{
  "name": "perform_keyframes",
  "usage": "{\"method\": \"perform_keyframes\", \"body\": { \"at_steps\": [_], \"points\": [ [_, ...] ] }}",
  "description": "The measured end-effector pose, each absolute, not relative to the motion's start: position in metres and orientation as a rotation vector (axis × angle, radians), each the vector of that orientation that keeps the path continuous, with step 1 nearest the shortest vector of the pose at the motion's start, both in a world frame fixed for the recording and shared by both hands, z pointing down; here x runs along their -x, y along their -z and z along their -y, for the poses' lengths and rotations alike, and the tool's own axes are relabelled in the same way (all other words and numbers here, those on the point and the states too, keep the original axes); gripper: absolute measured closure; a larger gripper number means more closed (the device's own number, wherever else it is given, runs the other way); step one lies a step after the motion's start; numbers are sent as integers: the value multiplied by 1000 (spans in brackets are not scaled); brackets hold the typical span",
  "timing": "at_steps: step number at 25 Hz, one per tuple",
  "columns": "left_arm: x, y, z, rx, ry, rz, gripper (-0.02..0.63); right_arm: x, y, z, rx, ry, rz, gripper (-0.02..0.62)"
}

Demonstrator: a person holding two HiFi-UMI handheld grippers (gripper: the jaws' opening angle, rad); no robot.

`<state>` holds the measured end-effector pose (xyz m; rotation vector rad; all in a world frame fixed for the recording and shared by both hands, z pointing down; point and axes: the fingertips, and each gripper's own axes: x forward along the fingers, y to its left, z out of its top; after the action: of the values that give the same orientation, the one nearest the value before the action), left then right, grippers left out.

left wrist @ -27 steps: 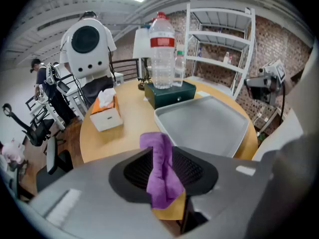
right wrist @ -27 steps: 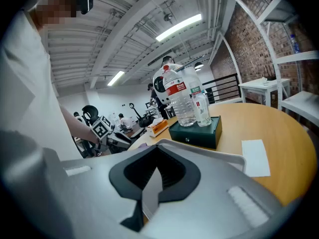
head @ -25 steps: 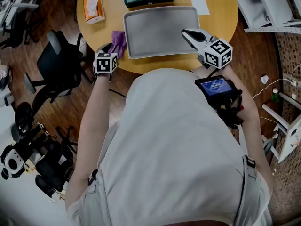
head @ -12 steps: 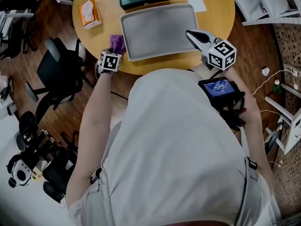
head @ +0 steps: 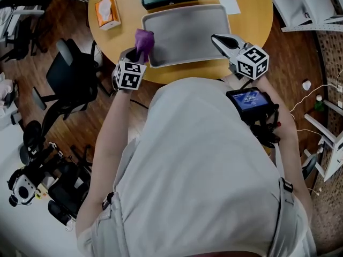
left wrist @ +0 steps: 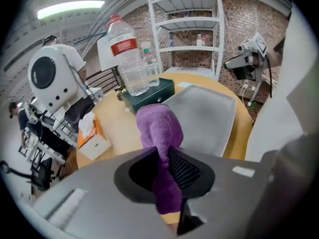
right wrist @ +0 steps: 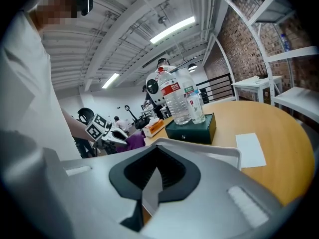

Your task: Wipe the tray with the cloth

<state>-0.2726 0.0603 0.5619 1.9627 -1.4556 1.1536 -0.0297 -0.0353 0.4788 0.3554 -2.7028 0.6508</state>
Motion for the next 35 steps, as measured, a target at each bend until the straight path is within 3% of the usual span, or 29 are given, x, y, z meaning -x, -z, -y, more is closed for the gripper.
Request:
{"method": "perform_keyframes", "body": {
  "at_steps": [7, 14, 35],
  "points": [
    [189, -588, -64, -2297, -1641, 920, 545, 25, -480, 40, -380, -668, 2708, 594],
    [177, -649, -102, -2243, -1748, 531, 545, 12, -485, 44, -433, -680, 2689, 594],
    [239, -652, 26, -2173, -1959, 668, 545, -16, -497, 53, -576, -768, 2617, 594]
  ]
}}
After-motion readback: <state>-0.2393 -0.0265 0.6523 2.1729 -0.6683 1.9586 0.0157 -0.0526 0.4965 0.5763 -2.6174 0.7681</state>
